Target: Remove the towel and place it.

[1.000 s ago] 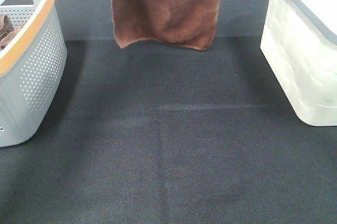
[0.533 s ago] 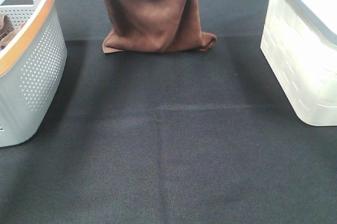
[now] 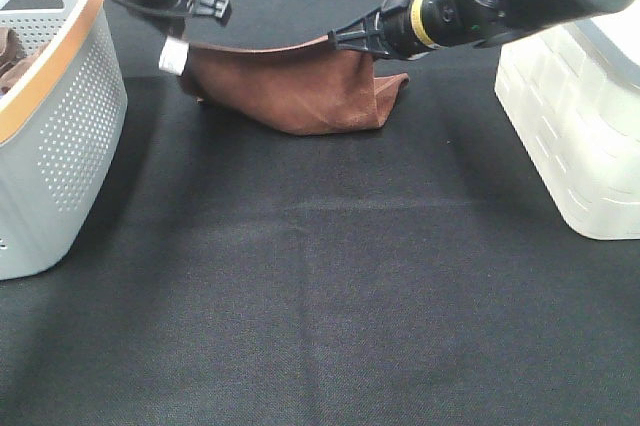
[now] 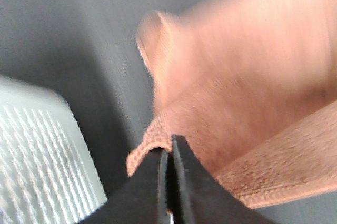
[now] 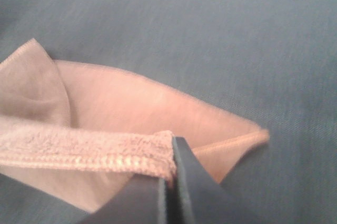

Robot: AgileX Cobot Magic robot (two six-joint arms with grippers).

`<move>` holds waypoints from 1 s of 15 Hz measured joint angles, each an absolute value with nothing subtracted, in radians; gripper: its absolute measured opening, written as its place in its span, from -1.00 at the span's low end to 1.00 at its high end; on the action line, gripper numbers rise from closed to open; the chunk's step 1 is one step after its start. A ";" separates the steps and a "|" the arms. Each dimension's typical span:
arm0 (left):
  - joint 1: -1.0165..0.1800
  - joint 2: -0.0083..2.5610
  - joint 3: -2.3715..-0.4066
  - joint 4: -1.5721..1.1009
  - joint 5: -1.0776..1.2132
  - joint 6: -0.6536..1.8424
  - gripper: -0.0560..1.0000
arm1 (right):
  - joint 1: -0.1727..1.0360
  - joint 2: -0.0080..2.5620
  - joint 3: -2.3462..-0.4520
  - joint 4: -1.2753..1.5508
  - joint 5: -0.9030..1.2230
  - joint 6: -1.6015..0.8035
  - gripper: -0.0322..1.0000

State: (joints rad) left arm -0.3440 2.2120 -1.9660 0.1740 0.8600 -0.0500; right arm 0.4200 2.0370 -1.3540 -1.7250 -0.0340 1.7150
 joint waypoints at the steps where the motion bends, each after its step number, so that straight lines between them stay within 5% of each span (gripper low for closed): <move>1: -0.344 2.212 -1.966 0.145 0.923 -0.030 -0.89 | 0.417 2.008 -1.330 -1.725 -0.075 1.716 -0.94; 8: -0.348 2.212 -1.966 0.057 1.100 -0.026 -0.89 | 0.266 1.993 -1.269 -1.736 -0.483 1.901 -0.94; 15: -0.348 2.212 -1.966 0.049 1.169 -0.026 -0.89 | 0.259 1.987 -1.269 -1.738 -0.798 1.937 -0.94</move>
